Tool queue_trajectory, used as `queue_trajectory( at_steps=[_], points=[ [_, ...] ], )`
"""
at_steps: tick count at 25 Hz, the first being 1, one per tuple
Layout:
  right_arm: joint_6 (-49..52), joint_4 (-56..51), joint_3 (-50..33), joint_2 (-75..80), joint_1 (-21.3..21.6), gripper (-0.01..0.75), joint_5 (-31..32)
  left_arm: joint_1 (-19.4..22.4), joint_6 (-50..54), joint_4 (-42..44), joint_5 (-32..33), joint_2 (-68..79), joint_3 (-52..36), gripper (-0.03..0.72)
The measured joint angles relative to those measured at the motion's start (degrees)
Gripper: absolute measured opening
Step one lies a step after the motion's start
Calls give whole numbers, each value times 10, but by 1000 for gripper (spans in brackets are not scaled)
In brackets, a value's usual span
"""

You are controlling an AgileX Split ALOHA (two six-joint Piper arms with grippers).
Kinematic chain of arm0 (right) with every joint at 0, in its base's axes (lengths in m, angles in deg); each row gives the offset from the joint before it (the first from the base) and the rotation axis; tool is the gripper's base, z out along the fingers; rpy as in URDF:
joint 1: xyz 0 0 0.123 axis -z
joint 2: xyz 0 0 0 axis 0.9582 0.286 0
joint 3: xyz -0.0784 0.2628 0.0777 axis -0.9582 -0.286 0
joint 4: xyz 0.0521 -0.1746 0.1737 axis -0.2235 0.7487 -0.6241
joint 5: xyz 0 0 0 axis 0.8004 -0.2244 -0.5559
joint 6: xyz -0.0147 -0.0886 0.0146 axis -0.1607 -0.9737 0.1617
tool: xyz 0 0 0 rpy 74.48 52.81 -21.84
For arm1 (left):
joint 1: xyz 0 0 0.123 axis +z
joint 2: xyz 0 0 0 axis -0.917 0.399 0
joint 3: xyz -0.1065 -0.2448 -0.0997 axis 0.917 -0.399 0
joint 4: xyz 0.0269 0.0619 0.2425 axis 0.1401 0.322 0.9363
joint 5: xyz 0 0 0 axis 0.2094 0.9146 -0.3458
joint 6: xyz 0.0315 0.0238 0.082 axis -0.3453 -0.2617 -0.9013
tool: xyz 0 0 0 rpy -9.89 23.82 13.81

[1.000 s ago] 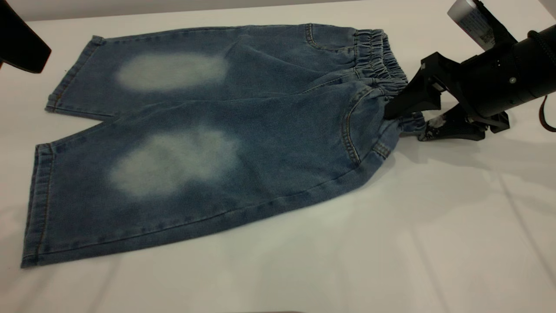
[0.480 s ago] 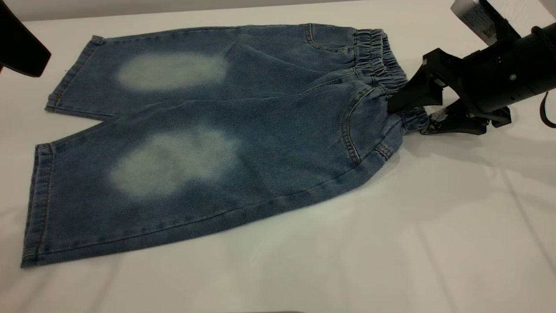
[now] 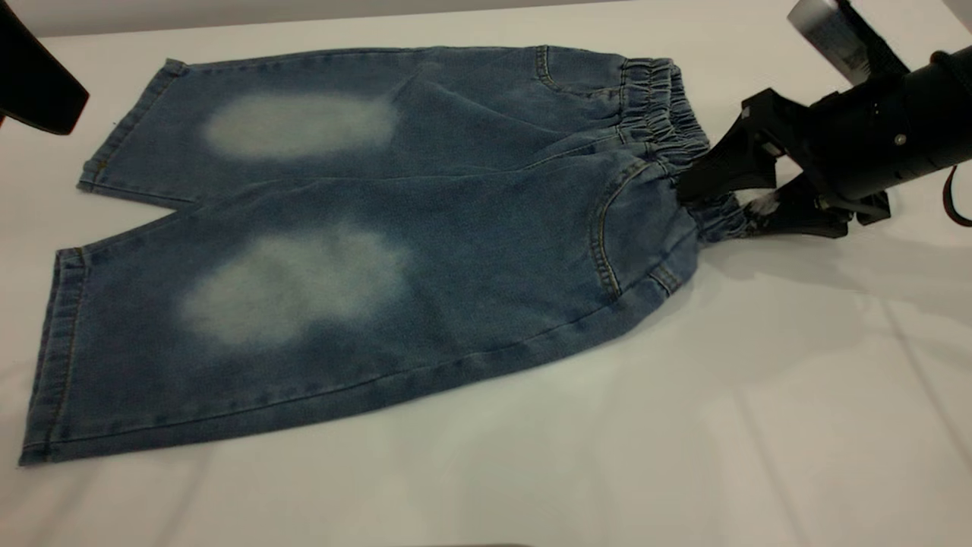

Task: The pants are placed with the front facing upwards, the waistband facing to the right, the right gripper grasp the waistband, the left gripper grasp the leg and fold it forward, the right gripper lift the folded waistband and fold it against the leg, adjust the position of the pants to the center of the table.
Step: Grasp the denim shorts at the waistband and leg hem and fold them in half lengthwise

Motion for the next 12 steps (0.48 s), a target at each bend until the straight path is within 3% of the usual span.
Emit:
queue_trajectory(
  at_steps=[6,12],
  points=[
    [44,58,0,1,0,477,40,0,0,0,0,0,0,557],
    [42,41,0,1,0,440,27,0,-1,20,10,0,0,557]
  ],
)
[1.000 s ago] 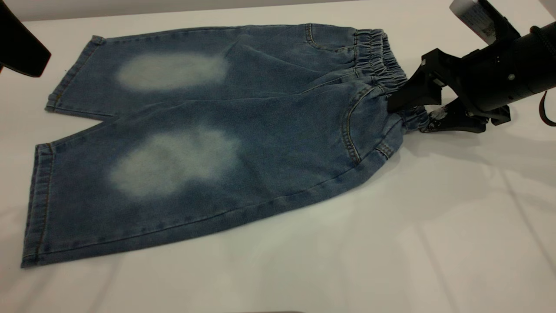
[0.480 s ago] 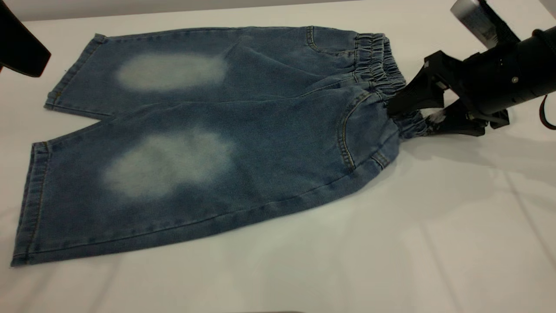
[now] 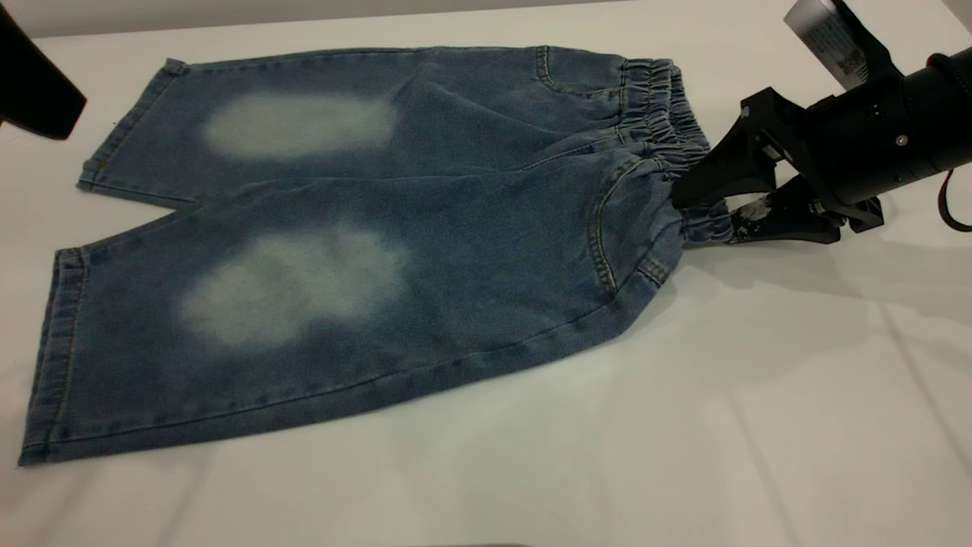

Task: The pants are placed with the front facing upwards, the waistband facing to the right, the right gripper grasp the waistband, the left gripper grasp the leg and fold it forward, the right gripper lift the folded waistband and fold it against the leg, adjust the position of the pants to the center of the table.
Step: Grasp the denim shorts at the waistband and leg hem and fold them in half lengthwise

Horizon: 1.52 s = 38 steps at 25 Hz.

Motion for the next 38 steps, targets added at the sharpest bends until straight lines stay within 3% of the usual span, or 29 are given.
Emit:
queue_trajectory(
  at_steps=[9,14,29,38],
  points=[
    [120,64,1,-2,0,425,-37,0,68,105,2,2,-25,557],
    [178,141,2,-4,0,423,-7,0,81,105,2,2,-44,557],
    [33,35,15,-1,0,423,-52,0,83,105,-16,2,-46,557],
    [56,32,22,-16,0,418,-138,0,84,105,-18,2,-46,557]
  ],
)
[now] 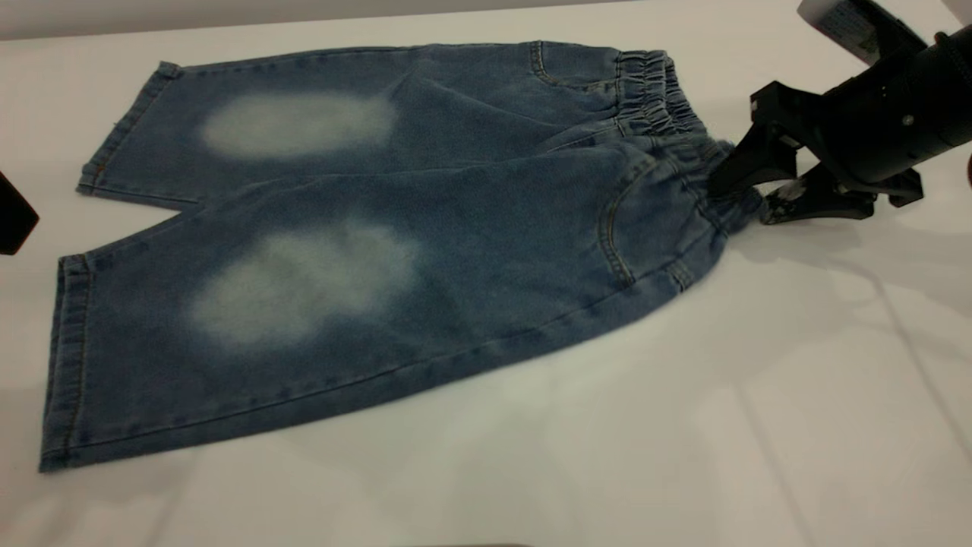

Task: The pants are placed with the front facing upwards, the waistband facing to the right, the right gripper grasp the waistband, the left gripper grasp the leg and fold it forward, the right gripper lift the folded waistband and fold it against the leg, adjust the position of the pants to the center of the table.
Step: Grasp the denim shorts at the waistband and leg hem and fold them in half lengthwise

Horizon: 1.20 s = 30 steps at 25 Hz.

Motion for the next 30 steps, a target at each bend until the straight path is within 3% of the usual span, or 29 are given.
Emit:
queue_trajectory(
  at_steps=[4,11,21,24,28,30],
  points=[
    [38,21,2,-2,0,418,6,0,2,0,0,0,0,557],
    [44,46,1,23,1,418,109,0,3,0,-3,0,0,557],
    [-73,-68,1,33,1,412,105,0,3,0,-6,0,0,557],
    [-78,-66,1,33,1,337,92,0,4,1,-6,0,0,557],
    [-83,-66,1,35,1,111,73,0,4,1,-6,0,0,557],
    [-89,-66,1,37,1,46,74,0,4,1,-7,0,0,557]
  ],
)
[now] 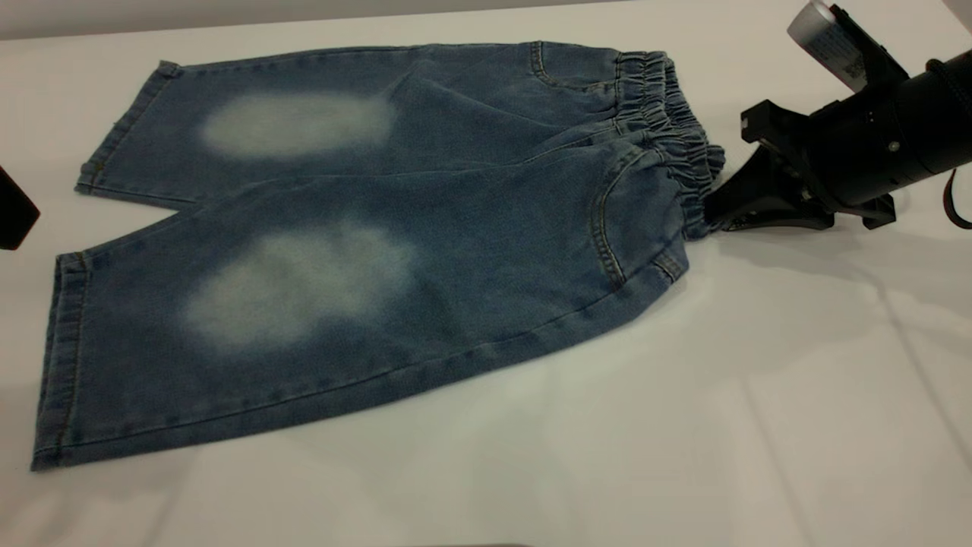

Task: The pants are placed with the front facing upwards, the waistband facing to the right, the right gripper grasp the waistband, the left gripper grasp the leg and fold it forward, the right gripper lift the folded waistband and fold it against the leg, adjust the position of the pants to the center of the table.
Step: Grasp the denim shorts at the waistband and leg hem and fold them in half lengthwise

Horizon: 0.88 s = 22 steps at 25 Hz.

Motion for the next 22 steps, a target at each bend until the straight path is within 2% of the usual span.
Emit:
queue_trajectory(
  at_steps=[6,11,17,22],
  points=[
    [-3,26,1,-33,21,23,3,0,1,1,-7,0,-5,557],
    [68,96,1,-104,62,20,10,0,1,2,-13,20,-16,557],
    [99,139,2,-104,50,20,18,0,2,15,-30,57,-16,557],
    [99,143,2,-104,29,22,22,-2,2,90,-39,103,-16,557]
  ],
)
